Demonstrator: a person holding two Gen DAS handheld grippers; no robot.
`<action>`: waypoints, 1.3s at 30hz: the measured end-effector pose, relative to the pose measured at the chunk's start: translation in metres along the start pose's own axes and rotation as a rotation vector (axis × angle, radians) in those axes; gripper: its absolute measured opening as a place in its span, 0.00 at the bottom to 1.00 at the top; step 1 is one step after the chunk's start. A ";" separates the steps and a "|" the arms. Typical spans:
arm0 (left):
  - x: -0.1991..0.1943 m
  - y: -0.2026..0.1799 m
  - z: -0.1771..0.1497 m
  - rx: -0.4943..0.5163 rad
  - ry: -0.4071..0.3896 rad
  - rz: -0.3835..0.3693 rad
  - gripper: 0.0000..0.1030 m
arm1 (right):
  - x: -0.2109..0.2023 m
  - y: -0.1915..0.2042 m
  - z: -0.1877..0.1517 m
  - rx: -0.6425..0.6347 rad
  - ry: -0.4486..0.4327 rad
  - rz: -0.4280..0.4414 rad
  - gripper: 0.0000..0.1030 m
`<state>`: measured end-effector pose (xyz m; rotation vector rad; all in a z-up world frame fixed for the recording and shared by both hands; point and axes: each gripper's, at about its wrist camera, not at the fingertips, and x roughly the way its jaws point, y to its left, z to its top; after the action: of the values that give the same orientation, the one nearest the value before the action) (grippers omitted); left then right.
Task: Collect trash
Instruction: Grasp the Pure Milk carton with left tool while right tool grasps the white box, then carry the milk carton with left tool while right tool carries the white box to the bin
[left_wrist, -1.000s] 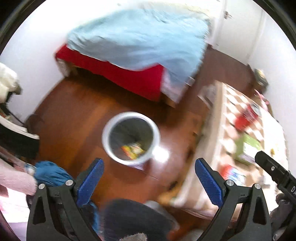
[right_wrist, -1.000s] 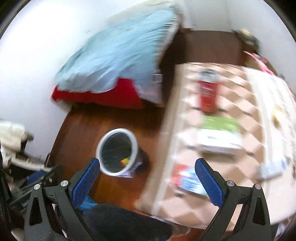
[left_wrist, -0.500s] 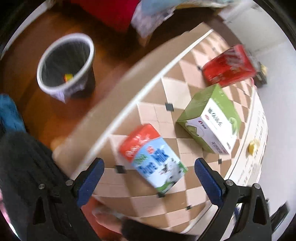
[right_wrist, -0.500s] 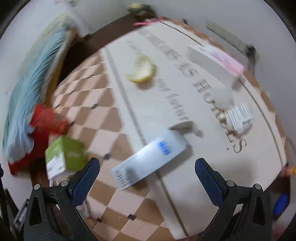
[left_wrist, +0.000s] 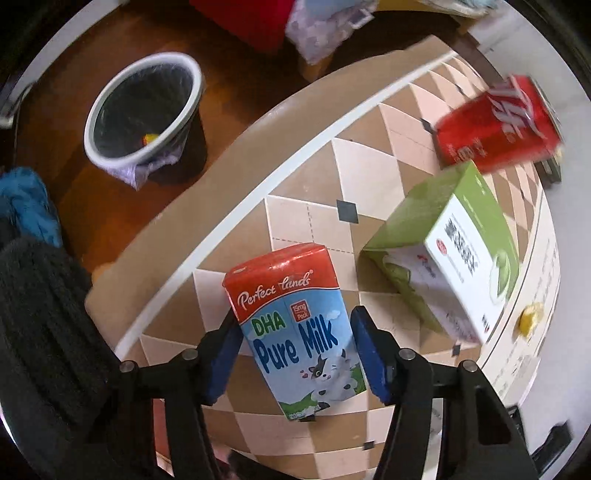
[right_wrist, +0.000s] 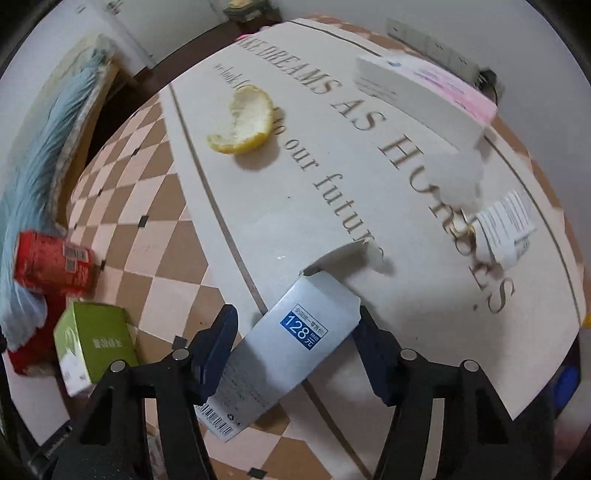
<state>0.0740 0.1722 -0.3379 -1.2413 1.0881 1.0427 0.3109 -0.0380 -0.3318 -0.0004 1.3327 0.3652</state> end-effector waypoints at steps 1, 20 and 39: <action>-0.004 0.000 -0.002 0.037 -0.017 0.012 0.54 | 0.000 0.001 -0.001 -0.025 -0.003 0.012 0.56; 0.000 -0.013 -0.044 0.542 -0.037 0.152 0.55 | 0.005 0.041 -0.051 -0.506 0.172 -0.038 0.70; -0.122 0.014 -0.024 0.559 -0.334 0.026 0.45 | -0.090 0.104 -0.099 -0.657 -0.076 0.089 0.36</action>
<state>0.0366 0.1478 -0.2213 -0.5836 1.0365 0.8453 0.1730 0.0165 -0.2491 -0.4721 1.0905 0.8564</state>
